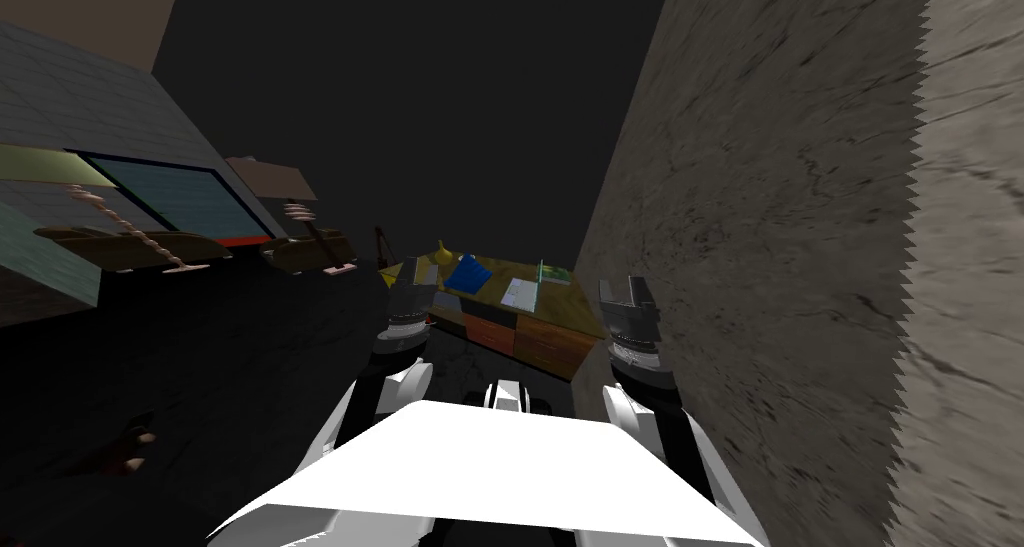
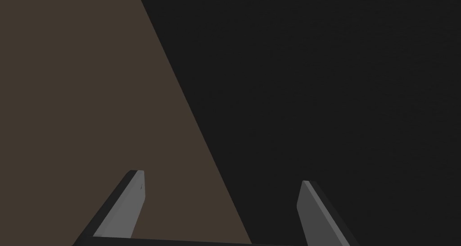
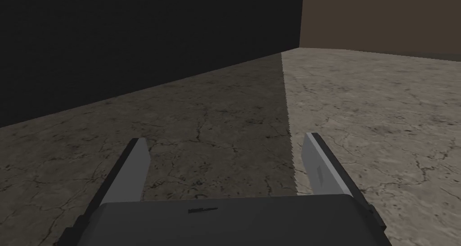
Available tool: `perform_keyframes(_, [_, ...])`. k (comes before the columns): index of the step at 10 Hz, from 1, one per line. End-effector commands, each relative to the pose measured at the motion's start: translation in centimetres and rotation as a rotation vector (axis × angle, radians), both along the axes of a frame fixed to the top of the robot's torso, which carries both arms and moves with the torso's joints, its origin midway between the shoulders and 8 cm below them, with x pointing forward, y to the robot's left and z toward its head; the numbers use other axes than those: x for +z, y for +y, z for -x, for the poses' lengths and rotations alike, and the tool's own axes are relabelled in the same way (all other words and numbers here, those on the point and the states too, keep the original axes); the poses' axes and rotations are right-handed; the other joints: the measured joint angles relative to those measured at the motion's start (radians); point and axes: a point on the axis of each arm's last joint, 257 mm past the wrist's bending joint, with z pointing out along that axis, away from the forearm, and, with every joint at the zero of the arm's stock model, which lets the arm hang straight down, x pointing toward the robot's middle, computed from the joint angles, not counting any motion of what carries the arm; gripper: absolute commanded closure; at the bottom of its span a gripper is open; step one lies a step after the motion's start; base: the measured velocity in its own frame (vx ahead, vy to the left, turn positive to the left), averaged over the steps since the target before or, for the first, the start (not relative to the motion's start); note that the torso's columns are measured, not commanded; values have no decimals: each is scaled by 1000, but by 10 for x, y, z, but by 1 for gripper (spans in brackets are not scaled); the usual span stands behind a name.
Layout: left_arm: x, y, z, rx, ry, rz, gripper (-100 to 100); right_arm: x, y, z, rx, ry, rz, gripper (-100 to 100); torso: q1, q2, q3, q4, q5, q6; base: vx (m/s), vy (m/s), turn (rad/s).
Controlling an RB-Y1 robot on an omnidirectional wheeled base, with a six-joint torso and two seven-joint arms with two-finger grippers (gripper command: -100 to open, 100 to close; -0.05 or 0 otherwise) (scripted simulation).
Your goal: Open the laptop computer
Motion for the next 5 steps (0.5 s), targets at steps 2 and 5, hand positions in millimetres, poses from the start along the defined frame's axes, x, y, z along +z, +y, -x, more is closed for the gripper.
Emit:
perform_keyframes(2, [0,0,0,0,0,0,0,-15,5,-12,-68,42,145,-100,-1,4,-5,4,0,0,23,45,1])
perform_keyframes(5, [0,0,0,0,0,0,0,-31,4,-25,-158,79,282,-100,-1,4,-5,4,0,0,34,66,1])
